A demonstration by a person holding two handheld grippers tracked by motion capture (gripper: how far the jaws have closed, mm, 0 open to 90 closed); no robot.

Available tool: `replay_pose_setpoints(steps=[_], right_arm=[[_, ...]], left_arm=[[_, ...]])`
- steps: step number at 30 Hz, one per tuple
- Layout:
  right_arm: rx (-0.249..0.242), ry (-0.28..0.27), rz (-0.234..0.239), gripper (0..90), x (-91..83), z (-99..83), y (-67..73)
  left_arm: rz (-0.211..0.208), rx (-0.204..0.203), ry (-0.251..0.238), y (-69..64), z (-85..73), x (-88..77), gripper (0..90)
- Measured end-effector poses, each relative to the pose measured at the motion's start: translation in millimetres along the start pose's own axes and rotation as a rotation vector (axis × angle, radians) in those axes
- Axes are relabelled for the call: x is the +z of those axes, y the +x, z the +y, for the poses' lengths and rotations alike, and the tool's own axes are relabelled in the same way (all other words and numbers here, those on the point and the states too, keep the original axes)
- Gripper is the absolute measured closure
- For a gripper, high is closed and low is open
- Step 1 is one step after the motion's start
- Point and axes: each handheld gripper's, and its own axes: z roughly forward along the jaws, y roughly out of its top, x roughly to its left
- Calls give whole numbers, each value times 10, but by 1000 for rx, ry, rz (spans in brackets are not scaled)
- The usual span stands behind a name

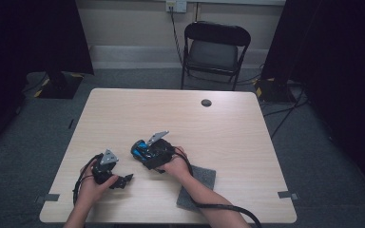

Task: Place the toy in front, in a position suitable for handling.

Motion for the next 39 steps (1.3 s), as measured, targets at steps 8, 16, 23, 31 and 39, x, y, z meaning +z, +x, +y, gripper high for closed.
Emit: replay_pose_setpoints(steps=[8, 16, 23, 31, 39], right_arm=[[13, 1, -3, 259, -77, 13, -71], [14, -8, -13, 259, -233, 78, -158], [35, -24, -52, 258, -444, 83, -366], [53, -24, -94, 258, -646, -45, -649], [88, -2, -138, 258, -762, -272, -914]], left_arm=[[-1, 1, -1, 1, 1, 2, 0], [-2, -3, -2, -2, 0, 3, 0], [-2, -3, -2, -1, 0, 3, 0], [-1, 2, -1, 2, 1, 2, 0], [-1, 2, -1, 2, 1, 2, 0]])
